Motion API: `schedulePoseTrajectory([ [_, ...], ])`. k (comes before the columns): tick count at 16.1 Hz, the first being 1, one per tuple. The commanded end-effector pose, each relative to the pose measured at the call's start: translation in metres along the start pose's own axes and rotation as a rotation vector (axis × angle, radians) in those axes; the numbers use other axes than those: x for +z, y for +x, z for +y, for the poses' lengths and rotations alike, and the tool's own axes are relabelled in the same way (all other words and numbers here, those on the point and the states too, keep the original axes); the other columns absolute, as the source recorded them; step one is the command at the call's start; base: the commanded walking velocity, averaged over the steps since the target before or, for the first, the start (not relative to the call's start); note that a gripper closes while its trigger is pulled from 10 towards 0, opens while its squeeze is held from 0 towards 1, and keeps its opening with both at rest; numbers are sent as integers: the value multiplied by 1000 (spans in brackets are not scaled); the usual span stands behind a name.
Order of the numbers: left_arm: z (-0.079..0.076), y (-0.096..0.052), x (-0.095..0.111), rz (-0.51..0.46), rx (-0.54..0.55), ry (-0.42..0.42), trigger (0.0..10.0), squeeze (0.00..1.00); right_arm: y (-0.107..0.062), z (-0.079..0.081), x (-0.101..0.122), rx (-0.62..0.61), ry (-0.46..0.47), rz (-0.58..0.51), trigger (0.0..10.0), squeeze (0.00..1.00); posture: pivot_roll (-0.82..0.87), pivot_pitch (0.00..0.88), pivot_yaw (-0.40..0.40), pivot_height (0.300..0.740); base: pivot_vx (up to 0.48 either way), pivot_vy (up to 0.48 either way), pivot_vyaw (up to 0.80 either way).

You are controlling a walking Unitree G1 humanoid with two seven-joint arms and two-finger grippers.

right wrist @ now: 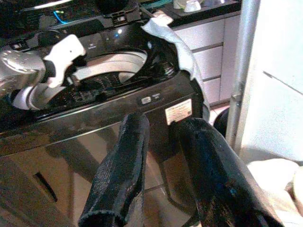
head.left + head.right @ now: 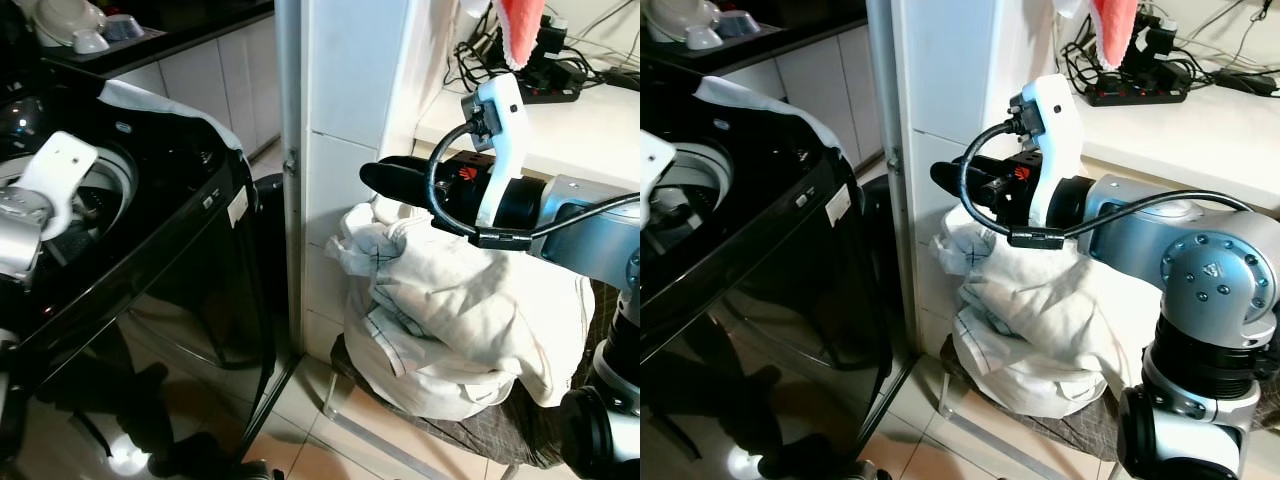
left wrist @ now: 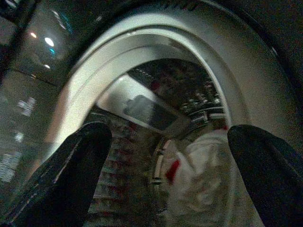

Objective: Clothes washing

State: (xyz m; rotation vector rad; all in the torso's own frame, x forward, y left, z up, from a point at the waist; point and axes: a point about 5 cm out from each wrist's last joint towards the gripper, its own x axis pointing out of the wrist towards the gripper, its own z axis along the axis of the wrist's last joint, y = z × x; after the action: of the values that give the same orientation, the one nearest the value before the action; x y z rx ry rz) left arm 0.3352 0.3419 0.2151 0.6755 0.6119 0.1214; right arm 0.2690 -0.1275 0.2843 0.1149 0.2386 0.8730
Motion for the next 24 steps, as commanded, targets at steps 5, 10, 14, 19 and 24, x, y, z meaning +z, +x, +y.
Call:
schedulePoseTrajectory([
  [5,-73,-51,110,-791,-507,-277,10000,0,-9,-60,-16,-571,-180,148,10000,1000,-1,0,23,740,0,0,0],
  [10,-151,-75,105,-898,-871,-320,10000,0,-48,-56,-55,-534,-284,544,10000,1000,-32,0,53,740,0,0,0],
  [14,-164,-94,91,-870,-1053,-270,10000,0,-65,-62,-66,-626,-294,699,10000,0,-46,0,63,740,0,0,0],
  [19,-173,-96,90,-844,-1052,-242,10000,0,-64,-70,-89,-637,-186,733,10000,0,-47,0,58,740,0,0,0],
  [24,-174,-97,83,-821,-1022,-245,10000,0,-70,-77,-90,-667,-175,745,0,0,-29,0,21,740,0,0,0],
])
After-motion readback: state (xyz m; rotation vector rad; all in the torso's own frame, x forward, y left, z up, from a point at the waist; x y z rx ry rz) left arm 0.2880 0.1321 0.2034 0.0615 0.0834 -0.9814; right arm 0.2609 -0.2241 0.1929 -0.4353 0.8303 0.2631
